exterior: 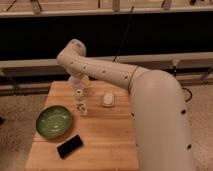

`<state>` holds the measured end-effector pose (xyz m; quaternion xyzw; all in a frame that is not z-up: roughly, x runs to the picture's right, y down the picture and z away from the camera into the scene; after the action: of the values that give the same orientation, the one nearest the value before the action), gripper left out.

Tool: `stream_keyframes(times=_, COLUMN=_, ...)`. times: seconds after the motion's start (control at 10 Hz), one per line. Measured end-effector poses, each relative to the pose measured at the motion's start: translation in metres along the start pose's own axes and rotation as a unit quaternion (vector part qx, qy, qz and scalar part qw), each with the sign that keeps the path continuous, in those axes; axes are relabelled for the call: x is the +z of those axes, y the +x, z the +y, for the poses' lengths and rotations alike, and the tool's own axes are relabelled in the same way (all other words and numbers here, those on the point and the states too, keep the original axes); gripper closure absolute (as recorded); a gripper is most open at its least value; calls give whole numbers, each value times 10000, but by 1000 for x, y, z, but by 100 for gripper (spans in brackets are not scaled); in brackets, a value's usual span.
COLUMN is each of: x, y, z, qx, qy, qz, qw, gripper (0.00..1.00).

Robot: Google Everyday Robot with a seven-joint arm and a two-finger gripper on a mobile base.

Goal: Knock the bottle over

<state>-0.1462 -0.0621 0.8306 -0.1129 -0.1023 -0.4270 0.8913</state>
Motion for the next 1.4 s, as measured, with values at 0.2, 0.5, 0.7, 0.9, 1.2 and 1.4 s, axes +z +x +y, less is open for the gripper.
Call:
stream_keyframes(times=0.2, x=0, y=1, z=-1, qx=9, qy=37, qz=9, qw=10000, gripper=27)
stream_keyframes(times=0.5, x=0, y=-7, z=11, qx=43, qy=-38, qz=-55, qw=10000, gripper=55)
stream_keyframes(times=0.7, x=0, y=-13, z=26, qx=147, qy=-71, qz=-124, qw=9998, gripper=75)
stream_keyframes(times=0.9, x=-3, y=-18, z=39, qx=231, qy=-115, qz=-212, qw=9994, gripper=94)
stream_keyframes(times=1.2, x=-20, y=-36, z=57, qx=252, qy=-72, qz=-357, qw=9990, gripper=100)
stream_keyframes(times=1.4, x=-32, y=-53, z=62, qx=161, qy=-17, qz=-450, qw=9989, gripper=100)
